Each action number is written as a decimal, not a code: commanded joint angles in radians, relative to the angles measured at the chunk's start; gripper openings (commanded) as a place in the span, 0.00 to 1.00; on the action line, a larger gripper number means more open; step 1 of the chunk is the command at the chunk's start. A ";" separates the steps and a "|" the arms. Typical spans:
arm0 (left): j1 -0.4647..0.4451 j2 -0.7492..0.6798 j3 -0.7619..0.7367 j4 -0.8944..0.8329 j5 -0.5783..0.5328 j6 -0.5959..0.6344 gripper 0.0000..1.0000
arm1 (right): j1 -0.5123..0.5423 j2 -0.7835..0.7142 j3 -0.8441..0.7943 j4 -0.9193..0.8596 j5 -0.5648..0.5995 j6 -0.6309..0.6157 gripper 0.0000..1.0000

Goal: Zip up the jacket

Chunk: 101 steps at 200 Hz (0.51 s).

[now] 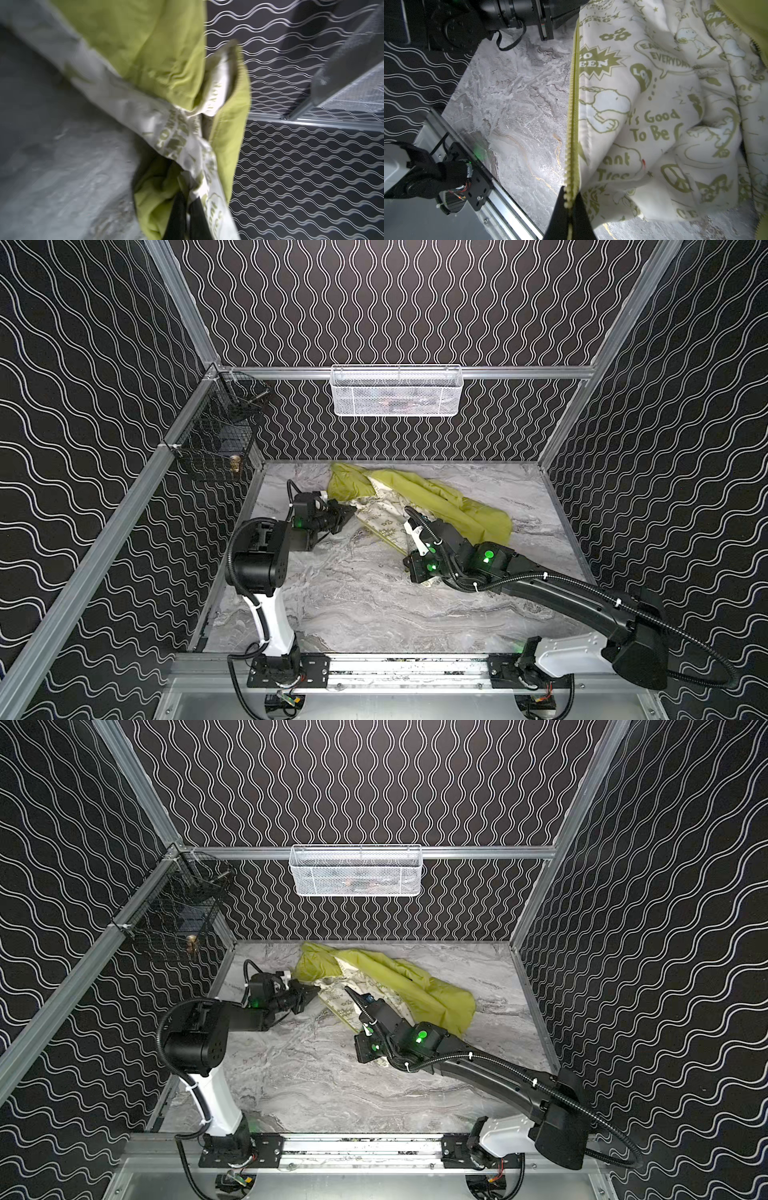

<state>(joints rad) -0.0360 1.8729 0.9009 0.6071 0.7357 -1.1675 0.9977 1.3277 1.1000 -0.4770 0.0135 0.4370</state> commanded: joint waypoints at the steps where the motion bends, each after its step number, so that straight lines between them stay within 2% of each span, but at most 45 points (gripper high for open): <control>1: 0.030 -0.080 0.059 -0.257 -0.090 0.167 0.00 | 0.001 -0.021 0.002 0.038 -0.136 -0.044 0.00; 23: 0.042 -0.168 0.159 -0.523 -0.149 0.322 0.00 | -0.001 -0.026 0.021 0.065 -0.236 -0.064 0.00; 42: 0.042 -0.215 0.231 -0.679 -0.195 0.408 0.00 | -0.008 -0.015 0.026 0.106 -0.363 -0.073 0.00; 51: 0.042 -0.228 0.253 -0.731 -0.208 0.435 0.00 | -0.013 -0.004 0.029 0.120 -0.413 -0.074 0.00; 79: 0.122 -0.276 0.270 -0.836 -0.256 0.484 0.00 | -0.029 0.019 0.013 0.161 -0.518 -0.067 0.00; 101: 0.166 -0.284 0.296 -0.886 -0.268 0.516 0.00 | -0.086 0.019 -0.043 0.231 -0.583 -0.037 0.00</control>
<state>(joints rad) 0.0872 1.5944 1.1606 -0.2089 0.6220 -0.7437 0.9550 1.3476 1.0981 -0.2920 -0.3752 0.3813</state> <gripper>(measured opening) 0.073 0.061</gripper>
